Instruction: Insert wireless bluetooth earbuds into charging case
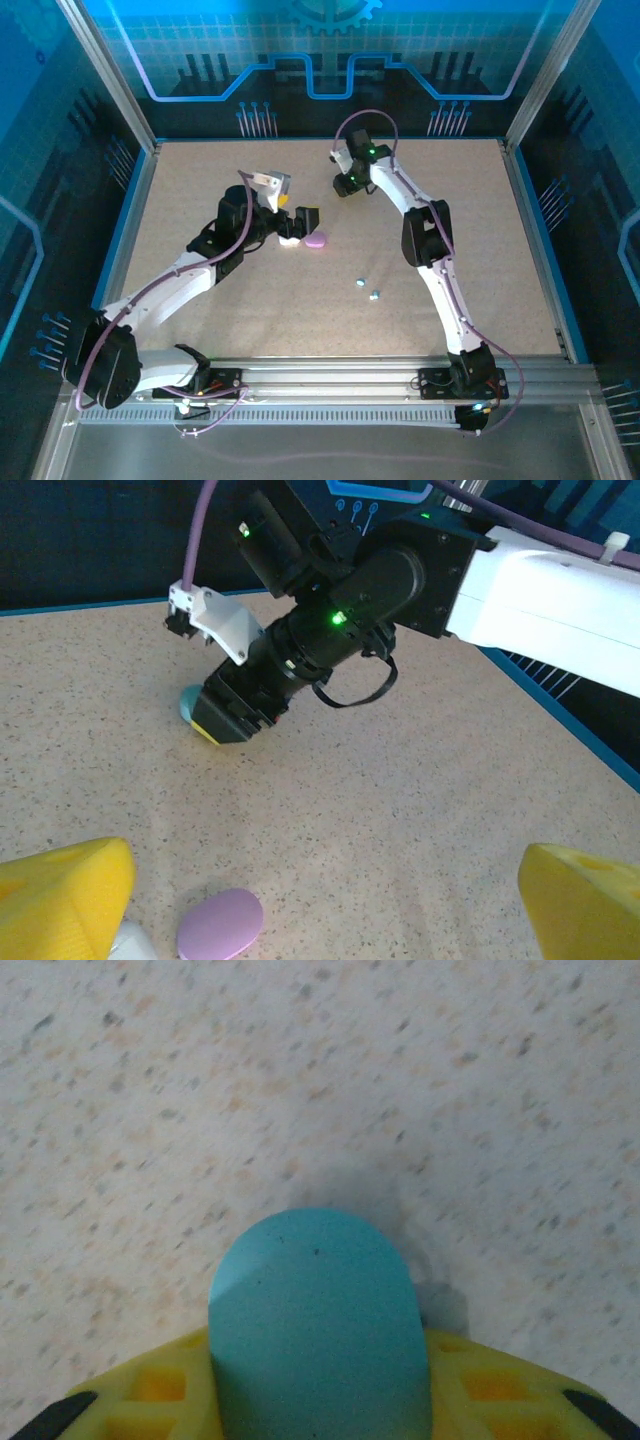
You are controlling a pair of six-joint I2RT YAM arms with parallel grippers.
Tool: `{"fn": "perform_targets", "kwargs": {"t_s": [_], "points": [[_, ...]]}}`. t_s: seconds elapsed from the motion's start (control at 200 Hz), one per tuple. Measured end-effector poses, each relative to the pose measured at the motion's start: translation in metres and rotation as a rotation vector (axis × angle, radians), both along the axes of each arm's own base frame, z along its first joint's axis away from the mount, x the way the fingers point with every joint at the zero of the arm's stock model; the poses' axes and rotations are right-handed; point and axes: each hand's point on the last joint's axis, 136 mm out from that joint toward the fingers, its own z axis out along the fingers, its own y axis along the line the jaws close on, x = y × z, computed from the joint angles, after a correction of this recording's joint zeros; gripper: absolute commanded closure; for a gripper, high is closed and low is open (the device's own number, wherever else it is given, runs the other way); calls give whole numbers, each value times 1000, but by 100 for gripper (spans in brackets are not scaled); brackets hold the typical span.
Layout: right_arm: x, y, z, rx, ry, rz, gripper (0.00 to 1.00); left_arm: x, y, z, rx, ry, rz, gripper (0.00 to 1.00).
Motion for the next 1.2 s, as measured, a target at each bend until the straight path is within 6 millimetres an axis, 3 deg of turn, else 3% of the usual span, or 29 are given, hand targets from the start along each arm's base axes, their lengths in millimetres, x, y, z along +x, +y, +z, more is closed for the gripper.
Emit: {"fn": "perform_targets", "kwargs": {"t_s": [0.14, 0.245, 0.51, 0.595, 0.69, 0.815, 0.906, 1.201], "points": [[-32, -2, 12, 25, 60, -7, 71, 0, 6, 8, -22, -7, 30, 1], [-63, -8, 39, 67, 67, -20, 71, 0, 10, 16, -49, -9, 51, 4], [-152, -18, 162, 279, -164, 34, 72, -4, 19, 29, -153, 30, 67, 14], [-187, -18, 202, 340, -281, 91, 72, -8, 13, 30, -192, 61, 23, 18], [-224, -13, 231, 379, -396, 182, 73, -13, 0, 39, -239, 83, -58, 21], [-265, -9, 247, 389, -521, 302, 73, -19, -19, 58, -304, 89, -174, 20], [-281, -12, 248, 372, -578, 350, 73, -27, -31, 68, -333, 93, -242, 18], [-290, -16, 262, 334, -686, 397, 73, -61, -74, 81, -326, 114, -426, 21]]}}
